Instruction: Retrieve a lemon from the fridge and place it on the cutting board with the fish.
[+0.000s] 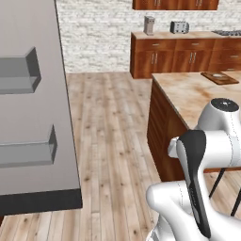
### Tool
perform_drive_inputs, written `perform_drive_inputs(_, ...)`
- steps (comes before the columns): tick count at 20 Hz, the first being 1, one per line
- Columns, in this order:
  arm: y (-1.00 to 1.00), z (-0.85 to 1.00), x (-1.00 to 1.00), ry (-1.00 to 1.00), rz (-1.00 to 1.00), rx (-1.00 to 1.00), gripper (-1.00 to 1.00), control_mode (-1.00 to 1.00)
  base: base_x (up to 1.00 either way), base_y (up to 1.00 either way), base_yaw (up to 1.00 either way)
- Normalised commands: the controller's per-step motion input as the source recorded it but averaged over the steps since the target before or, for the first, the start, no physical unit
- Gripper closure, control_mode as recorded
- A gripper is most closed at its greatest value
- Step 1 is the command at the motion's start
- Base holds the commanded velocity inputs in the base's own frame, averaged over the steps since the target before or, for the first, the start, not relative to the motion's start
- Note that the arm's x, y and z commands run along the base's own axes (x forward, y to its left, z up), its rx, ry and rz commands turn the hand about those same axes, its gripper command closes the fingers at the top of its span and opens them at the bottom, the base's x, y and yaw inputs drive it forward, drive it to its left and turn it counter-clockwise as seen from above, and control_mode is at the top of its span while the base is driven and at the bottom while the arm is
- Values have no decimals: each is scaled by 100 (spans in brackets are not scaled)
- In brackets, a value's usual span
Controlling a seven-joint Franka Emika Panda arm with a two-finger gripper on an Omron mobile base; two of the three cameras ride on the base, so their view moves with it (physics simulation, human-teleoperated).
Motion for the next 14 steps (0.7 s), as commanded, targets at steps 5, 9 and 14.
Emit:
perform_drive_inputs(5, 0, 0, 0, 0, 0, 0, 100, 100, 35, -24, -12)
perform_drive_inputs(9, 0, 0, 0, 0, 0, 0, 100, 100, 20, -29, -11)
perform_drive_inputs(14, 0, 0, 0, 0, 0, 0, 100, 100, 57, -33, -4)
